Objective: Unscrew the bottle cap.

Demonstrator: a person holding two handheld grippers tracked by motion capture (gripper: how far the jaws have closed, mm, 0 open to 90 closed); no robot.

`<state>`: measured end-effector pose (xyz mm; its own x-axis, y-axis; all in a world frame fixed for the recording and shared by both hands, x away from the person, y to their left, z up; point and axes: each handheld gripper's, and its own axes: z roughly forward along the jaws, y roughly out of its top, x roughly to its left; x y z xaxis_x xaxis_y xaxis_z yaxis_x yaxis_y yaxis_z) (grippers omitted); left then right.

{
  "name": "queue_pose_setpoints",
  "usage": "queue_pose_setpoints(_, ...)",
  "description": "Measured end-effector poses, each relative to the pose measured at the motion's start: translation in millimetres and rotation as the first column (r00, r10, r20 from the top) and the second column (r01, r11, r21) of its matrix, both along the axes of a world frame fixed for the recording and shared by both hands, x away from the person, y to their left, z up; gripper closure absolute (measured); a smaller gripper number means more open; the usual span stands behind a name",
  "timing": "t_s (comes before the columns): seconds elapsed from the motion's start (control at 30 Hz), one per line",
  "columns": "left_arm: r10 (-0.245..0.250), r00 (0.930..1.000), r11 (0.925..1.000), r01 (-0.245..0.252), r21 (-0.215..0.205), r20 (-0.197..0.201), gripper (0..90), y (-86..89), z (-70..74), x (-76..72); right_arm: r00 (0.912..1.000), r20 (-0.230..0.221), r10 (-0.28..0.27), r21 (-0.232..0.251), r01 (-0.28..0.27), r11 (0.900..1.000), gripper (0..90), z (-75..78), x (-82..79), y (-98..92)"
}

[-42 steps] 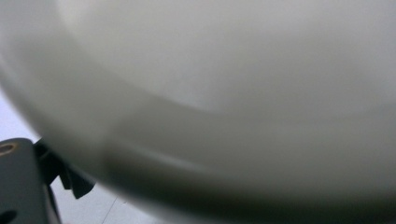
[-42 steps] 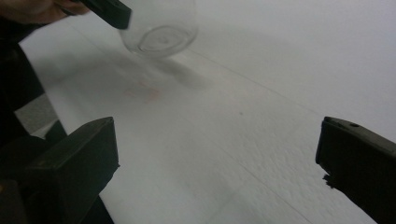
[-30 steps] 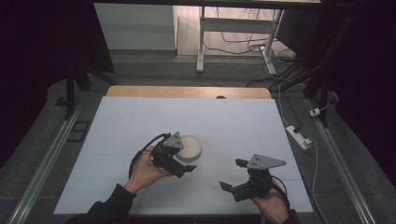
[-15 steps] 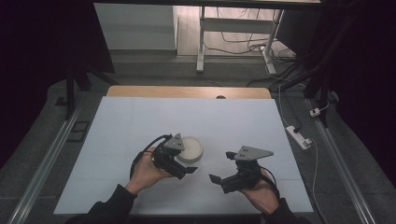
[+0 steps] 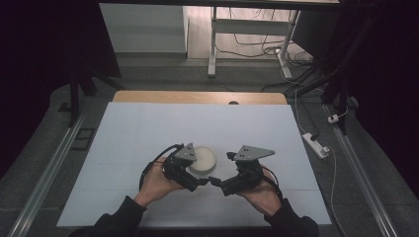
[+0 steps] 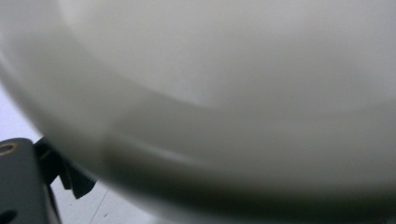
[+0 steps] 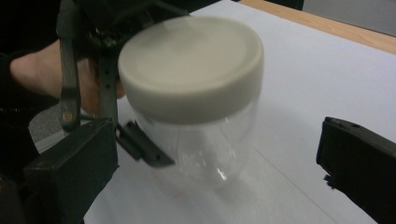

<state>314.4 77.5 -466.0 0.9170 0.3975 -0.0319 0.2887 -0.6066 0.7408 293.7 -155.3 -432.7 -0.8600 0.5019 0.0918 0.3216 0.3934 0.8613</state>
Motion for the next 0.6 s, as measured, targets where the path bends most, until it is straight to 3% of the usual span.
queue_pose_setpoints(0.2, 0.001, 1.0, 1.0, -0.001, -0.001, 0.001, 7.5, -1.2, 0.0, -1.0, 0.9998, -0.002, 0.019, 0.024, -0.019, 1.0, 0.0, 2.9, 7.8, 18.3)
queue_pose_setpoints(0.6, -0.005, 1.0, 1.0, 0.005, -0.005, 0.0, 7.5, -2.6, 1.5, -2.6, 0.9987, 0.02, 0.046, 0.018, -0.047, 0.999, 2.6, 0.4, 17.8, 44.7)
